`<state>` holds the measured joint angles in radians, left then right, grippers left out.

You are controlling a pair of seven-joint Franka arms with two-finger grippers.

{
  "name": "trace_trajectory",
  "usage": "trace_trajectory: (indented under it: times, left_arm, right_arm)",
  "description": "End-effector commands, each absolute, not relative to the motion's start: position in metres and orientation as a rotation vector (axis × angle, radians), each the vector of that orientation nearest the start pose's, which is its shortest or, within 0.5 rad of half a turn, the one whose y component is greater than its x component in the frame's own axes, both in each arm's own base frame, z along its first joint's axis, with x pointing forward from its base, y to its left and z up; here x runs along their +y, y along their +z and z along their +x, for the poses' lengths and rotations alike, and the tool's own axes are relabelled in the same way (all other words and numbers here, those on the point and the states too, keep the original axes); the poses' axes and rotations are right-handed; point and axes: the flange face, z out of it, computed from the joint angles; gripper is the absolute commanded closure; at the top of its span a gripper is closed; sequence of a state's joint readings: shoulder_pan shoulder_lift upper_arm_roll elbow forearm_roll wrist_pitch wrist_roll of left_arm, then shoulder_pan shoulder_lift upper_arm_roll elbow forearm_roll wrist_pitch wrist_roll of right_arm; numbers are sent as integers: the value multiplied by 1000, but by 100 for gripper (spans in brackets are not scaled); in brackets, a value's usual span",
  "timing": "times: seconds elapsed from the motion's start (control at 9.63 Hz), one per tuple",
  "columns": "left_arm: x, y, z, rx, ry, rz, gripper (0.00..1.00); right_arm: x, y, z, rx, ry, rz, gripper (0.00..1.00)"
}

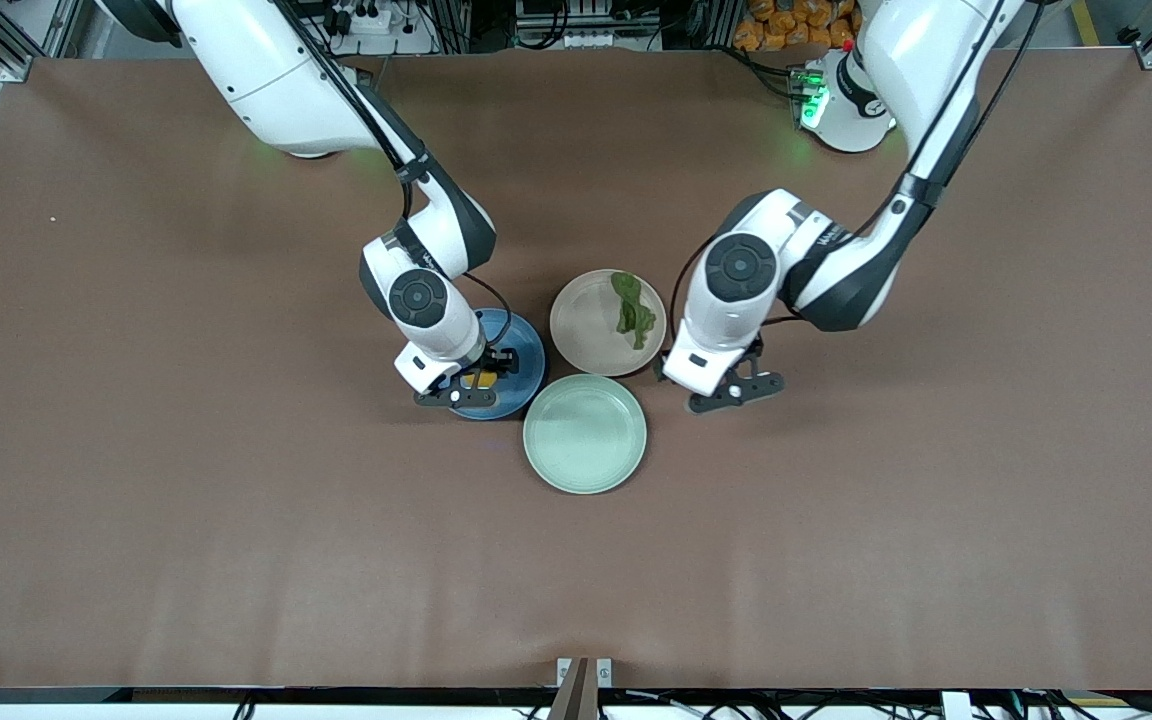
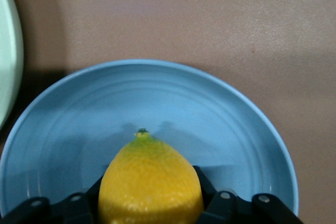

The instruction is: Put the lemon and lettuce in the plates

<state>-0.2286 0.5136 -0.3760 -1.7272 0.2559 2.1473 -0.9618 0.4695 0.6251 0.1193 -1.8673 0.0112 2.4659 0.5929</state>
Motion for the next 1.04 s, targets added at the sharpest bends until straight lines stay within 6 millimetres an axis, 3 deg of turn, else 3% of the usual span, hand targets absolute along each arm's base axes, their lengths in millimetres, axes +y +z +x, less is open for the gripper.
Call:
trace_trajectory:
  times: [0.0, 0.21, 0.52, 0.93]
  left_arm:
    - [-306, 331, 585, -361, 13, -3019, 0]
    - [-278, 362, 609, -374, 44, -3001, 0]
    - [-252, 383, 615, -345, 62, -2995, 0]
    - [-233, 384, 587, -376, 300, -2877, 0]
  right_arm:
    - [354, 178, 533, 76, 66, -3102, 0]
    - [349, 181, 537, 89, 73, -3102, 0]
    - [340, 199, 555, 119, 60, -3093, 0]
    - [319, 256, 602, 185, 175, -3117, 0]
